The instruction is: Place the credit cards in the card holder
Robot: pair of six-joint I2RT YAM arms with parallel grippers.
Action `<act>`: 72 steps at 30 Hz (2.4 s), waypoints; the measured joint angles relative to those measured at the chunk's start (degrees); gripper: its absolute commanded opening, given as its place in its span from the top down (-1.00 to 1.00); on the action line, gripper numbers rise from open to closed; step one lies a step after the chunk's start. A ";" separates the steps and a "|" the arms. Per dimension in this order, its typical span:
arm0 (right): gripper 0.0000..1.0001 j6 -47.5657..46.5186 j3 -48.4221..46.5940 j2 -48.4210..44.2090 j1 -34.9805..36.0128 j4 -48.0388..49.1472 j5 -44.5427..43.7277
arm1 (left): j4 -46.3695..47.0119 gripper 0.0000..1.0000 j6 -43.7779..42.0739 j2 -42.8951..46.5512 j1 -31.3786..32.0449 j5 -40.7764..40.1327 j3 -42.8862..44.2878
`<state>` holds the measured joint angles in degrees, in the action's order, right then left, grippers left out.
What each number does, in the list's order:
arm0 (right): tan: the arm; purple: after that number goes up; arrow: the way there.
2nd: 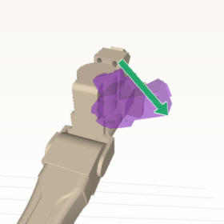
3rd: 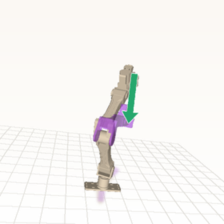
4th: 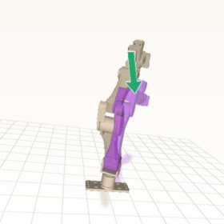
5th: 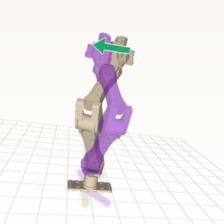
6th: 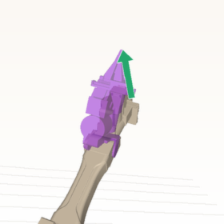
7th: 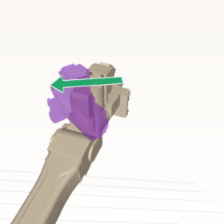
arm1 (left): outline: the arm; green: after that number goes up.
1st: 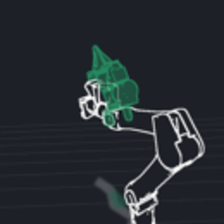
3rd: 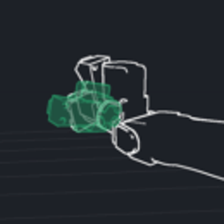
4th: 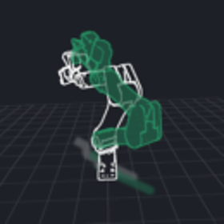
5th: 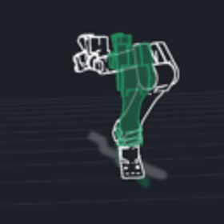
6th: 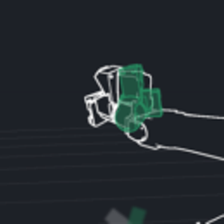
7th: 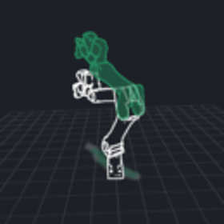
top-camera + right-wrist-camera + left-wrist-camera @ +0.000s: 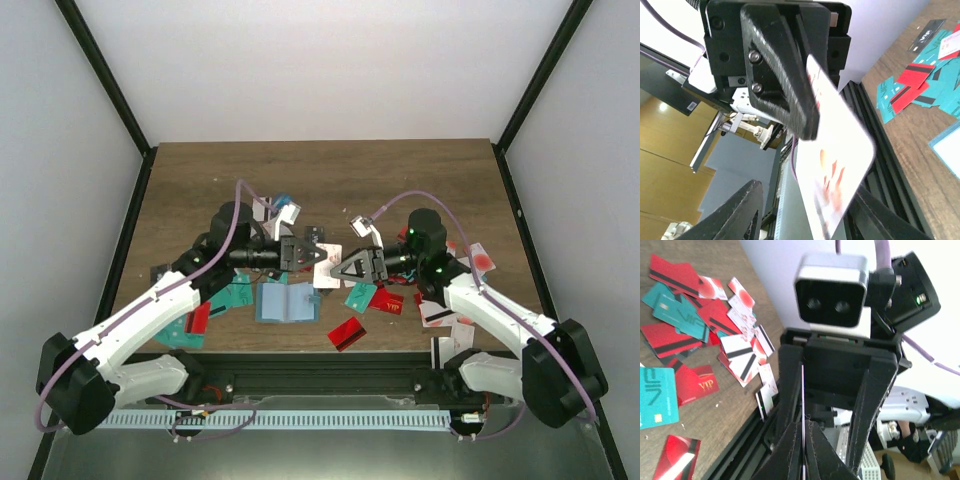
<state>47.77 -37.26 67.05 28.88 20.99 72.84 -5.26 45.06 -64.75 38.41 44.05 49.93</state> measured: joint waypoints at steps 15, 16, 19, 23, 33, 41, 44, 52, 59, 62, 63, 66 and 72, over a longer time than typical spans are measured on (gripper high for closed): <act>0.55 4.85 0.02 3.21 0.00 6.38 -2.54 | 0.07 0.92 1.31 0.81 -4.04 0.46 -0.17; 0.60 5.16 0.02 3.52 0.00 6.97 -2.64 | 0.07 0.92 1.31 0.81 -4.04 0.57 -0.24; 0.83 6.67 0.02 4.37 0.00 8.90 -3.10 | 0.04 0.92 1.27 0.81 -4.04 1.03 -0.26; 0.99 8.52 0.02 5.35 0.00 11.32 -3.21 | -0.46 0.78 0.83 0.81 -4.31 1.05 -0.39; 0.99 1.14 -0.33 8.39 0.66 -0.46 -8.26 | -15.41 0.39 -6.21 0.11 -6.45 -8.39 -0.02; 0.99 -6.93 -3.63 19.65 5.95 -14.45 -15.47 | -30.58 0.63 -10.88 -5.01 -9.60 -21.51 -1.20; 0.99 -8.28 -5.22 23.21 7.43 -16.65 -16.83 | -32.61 0.69 -11.56 -7.72 -9.94 -24.39 -2.36; 0.99 -10.05 -12.55 33.16 11.78 -20.41 -19.58 | -34.99 0.74 -12.41 -13.70 -10.91 -29.59 -5.42; 0.99 -11.13 -13.77 38.18 12.13 -22.71 -20.28 | -34.64 0.78 -12.85 -15.89 -11.43 -30.51 -7.58; 0.99 -11.39 -14.27 39.78 12.24 -22.95 -20.17 | -34.69 0.78 -12.92 -16.02 -11.43 -30.51 -8.07; 0.99 -11.54 -14.49 40.17 12.26 -23.02 -20.13 | -34.62 0.78 -12.92 -16.09 -11.43 -30.53 -8.07; 0.99 -11.98 -15.13 41.40 12.35 -23.02 -19.91 | -34.45 0.78 -12.92 -16.50 -11.43 -30.51 -8.07; 0.99 -12.17 -16.13 42.47 12.46 -22.80 -18.71 | -34.42 0.78 -12.92 -16.85 -11.43 -30.51 -8.09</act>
<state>35.59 -53.39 109.51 41.34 -1.80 54.13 -39.68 32.14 -81.60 26.98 13.54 41.85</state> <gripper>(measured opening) 0.024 0.111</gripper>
